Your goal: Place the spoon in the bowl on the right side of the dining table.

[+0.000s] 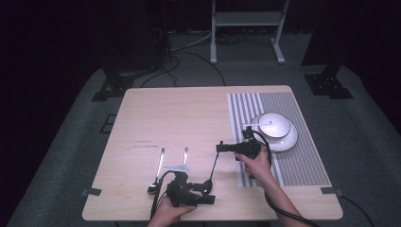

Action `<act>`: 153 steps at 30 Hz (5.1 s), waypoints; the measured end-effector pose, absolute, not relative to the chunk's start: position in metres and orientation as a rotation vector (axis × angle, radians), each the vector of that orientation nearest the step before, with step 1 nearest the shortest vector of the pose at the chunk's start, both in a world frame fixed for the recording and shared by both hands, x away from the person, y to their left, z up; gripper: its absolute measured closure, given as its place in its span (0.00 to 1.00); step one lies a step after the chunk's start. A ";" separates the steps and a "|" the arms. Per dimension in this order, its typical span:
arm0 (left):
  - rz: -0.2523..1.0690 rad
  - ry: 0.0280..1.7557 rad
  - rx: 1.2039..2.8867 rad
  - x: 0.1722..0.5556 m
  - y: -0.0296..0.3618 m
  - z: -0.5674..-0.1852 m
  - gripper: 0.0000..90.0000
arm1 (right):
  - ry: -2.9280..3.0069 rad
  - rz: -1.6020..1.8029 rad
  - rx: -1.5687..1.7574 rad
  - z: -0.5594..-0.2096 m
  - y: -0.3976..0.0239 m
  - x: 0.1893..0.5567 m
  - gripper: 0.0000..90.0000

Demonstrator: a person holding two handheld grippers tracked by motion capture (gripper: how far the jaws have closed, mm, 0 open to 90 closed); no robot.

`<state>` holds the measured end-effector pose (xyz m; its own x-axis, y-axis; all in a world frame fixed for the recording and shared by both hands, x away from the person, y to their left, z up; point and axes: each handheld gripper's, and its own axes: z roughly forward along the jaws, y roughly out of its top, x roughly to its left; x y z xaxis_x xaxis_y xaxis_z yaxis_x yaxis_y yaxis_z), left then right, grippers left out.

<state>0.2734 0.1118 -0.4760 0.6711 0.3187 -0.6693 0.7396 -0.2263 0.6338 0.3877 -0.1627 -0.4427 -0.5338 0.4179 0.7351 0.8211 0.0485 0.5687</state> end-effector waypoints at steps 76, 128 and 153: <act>-0.480 0.832 1.783 0.275 0.122 -0.470 0.08 | -1.784 -1.705 -1.715 -0.380 -0.306 0.423 0.98; -0.487 0.836 1.781 0.276 0.121 -0.472 0.08 | -1.527 -1.792 -2.082 -0.377 -0.394 0.429 0.98; -0.498 0.840 1.776 0.276 0.121 -0.474 0.08 | -1.457 -1.778 -2.226 -0.389 -0.411 0.428 0.98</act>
